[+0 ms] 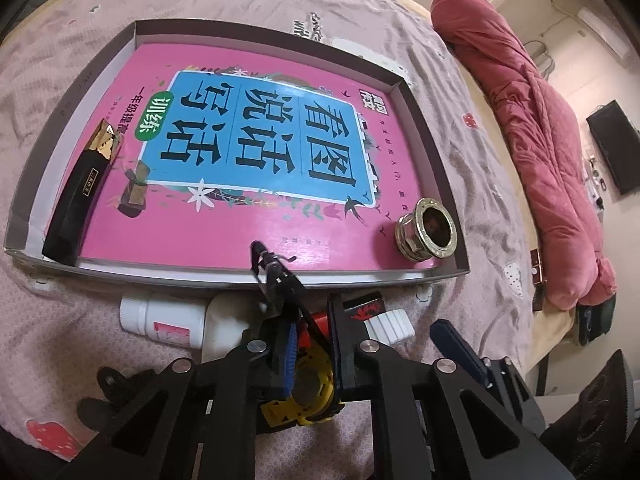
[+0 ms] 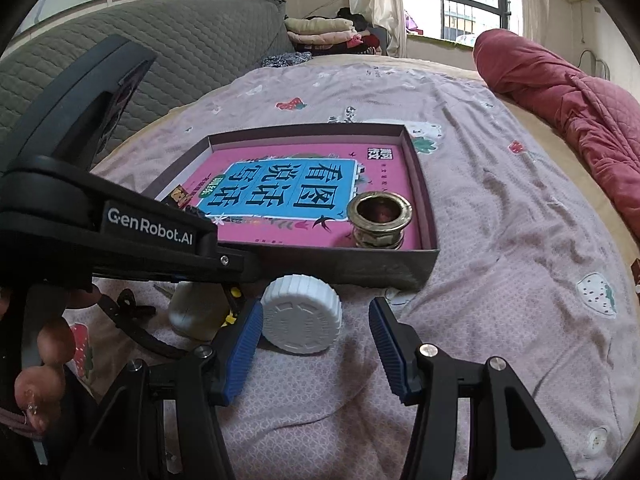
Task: Organize rigid objects
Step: 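Reach the right tool to the white round cap while the left tool reaches the yellow watch, then grasp the white cap with the right tool while the left tool grasps the yellow watch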
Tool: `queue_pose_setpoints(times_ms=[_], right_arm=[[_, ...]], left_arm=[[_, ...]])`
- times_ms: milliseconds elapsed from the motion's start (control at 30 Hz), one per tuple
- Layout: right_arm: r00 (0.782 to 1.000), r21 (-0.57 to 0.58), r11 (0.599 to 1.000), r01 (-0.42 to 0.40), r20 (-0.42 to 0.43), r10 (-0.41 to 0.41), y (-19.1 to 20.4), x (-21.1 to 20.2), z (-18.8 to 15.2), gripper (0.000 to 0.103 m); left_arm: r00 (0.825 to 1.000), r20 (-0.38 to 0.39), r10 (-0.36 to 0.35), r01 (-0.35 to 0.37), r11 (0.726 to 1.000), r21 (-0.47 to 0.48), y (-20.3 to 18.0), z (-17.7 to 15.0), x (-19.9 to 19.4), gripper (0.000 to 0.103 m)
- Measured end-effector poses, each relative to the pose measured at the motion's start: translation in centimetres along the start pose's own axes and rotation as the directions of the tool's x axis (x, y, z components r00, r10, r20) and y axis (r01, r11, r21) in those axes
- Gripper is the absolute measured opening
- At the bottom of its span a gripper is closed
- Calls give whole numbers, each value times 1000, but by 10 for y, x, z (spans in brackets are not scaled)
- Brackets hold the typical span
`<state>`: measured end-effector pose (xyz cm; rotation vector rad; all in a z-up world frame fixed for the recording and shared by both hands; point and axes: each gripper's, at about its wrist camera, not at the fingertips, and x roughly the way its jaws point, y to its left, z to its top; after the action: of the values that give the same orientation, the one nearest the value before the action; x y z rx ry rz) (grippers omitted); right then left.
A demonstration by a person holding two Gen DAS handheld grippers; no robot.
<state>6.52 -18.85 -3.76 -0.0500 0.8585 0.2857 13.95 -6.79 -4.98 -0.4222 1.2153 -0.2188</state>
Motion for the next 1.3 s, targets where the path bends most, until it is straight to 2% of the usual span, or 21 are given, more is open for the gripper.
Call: queue_pose_setpoints(times_ms=[400,700,933,1100,1200,1300], right_arm=[[999,69,997,-34,-40,36,-3,18,-1,55],[997,113,992,-48,-49,54,-7,29,2,58],[992,154,984,-84,-77,97,-12,40,6,58],[994,123,991,-58,-85,69,-10,39,5,58],[993,116,991,-59,-95,71,-10,38,5,52],[993,90,995,-52,-98,60,-7,36,4,52]], left_arm=[[1000,9,-24,24,999,-24,8,-1,-2,11],[1000,8,-22,22,999,-34,9,-1,0,11],[1000,-2,-14,14,1000,-26,8,0,2,12],[1000,-13,-9,9,1000,-17,5,0,6,12],[1000,-12,-3,3,1000,-16,3,0,7,12],[1000,-18,-12,12,1000,-27,4,1,8,12]])
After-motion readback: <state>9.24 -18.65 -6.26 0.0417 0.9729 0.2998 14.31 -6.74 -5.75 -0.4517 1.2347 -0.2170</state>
